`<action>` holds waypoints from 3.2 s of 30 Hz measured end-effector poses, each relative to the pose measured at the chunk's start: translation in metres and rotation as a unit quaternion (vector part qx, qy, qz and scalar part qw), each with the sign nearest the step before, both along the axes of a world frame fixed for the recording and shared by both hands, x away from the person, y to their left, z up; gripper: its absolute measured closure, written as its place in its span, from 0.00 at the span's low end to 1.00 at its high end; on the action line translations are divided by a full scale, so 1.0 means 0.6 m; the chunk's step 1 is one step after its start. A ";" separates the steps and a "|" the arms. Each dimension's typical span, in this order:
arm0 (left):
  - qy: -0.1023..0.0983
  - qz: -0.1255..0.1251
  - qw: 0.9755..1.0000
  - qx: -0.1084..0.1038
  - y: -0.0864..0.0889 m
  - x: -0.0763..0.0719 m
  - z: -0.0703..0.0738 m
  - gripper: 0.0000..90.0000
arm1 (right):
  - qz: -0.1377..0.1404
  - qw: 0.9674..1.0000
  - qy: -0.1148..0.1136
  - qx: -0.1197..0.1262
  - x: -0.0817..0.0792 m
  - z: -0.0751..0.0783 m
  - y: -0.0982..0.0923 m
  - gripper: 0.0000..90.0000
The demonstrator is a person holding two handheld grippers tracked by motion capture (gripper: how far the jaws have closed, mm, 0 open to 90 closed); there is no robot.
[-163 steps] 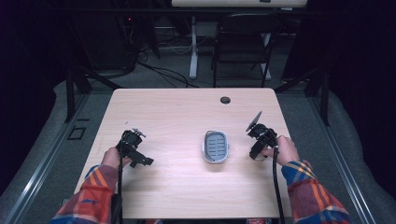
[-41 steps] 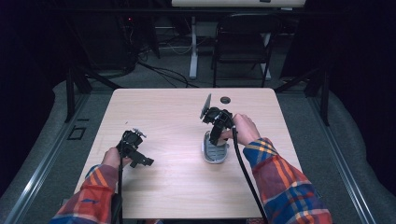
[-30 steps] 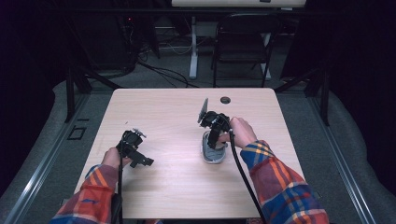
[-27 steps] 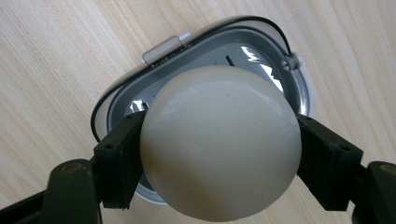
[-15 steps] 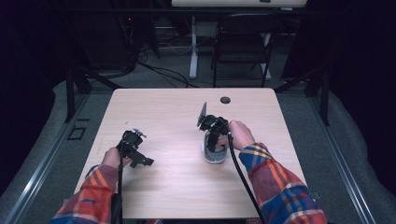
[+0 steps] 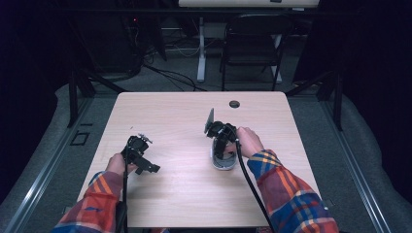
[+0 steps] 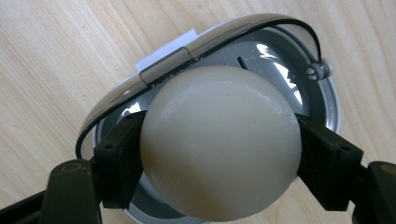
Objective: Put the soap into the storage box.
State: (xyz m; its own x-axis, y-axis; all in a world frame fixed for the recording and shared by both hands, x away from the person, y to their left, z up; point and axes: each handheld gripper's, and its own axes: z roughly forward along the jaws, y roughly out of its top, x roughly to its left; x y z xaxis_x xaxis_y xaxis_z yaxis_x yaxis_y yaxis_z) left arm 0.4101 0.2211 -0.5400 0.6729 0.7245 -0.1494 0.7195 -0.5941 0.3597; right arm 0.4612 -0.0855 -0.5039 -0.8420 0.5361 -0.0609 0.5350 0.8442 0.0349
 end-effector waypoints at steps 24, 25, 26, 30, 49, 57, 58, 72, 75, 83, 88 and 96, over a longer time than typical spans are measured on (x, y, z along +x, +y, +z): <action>0.001 0.000 1.000 0.001 -0.001 0.000 -0.001 0.00 | -0.006 1.000 0.001 0.006 -0.001 -0.006 -0.009 0.26; 0.001 0.000 1.000 0.001 -0.001 0.000 -0.001 0.00 | -0.006 1.000 0.001 0.006 -0.001 -0.005 -0.009 0.26; 0.002 0.000 1.000 0.000 -0.001 0.000 -0.001 0.00 | -0.005 1.000 0.001 0.006 -0.001 -0.004 -0.009 0.26; 0.002 0.000 1.000 0.001 -0.001 0.000 -0.001 0.00 | -0.006 1.000 0.001 0.007 -0.001 -0.003 -0.013 0.25; 0.003 -0.002 1.000 0.001 -0.001 0.001 -0.002 0.00 | -0.005 1.000 -0.013 0.016 -0.010 0.017 -0.024 0.21; 0.003 -0.002 1.000 0.003 -0.002 0.001 -0.002 0.00 | -0.007 0.999 -0.023 0.030 -0.018 0.036 -0.039 0.18; 0.003 -0.002 1.000 0.003 -0.002 0.001 -0.002 0.00 | -0.009 0.999 -0.026 0.032 -0.019 0.038 -0.041 0.18; 0.002 -0.002 1.000 0.002 -0.002 0.000 -0.002 0.00 | -0.029 0.997 -0.048 0.052 -0.037 0.076 -0.096 0.09; 0.002 -0.002 1.000 0.003 -0.003 0.000 -0.002 0.00 | -0.032 0.997 -0.053 0.051 -0.043 0.077 -0.111 0.07; 0.001 -0.002 1.000 0.003 -0.003 0.000 -0.002 0.00 | -0.047 0.996 -0.059 0.050 -0.063 0.071 -0.154 0.04; 0.000 -0.001 1.000 0.005 -0.003 -0.001 -0.001 0.00 | -0.063 0.994 -0.065 0.055 -0.075 0.068 -0.190 0.03; 0.001 -0.002 1.000 0.007 -0.005 -0.001 -0.003 0.00 | -0.092 0.991 -0.075 0.056 -0.095 0.052 -0.250 0.03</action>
State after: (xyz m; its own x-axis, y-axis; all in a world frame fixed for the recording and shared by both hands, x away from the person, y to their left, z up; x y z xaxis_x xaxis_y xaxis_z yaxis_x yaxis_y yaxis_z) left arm 0.4092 0.2181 -0.5416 0.6748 0.7246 -0.1402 0.7185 -0.6016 0.3491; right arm 0.4043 -0.2357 -0.4727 -0.7155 0.6899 -0.1096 0.6608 0.7193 0.2144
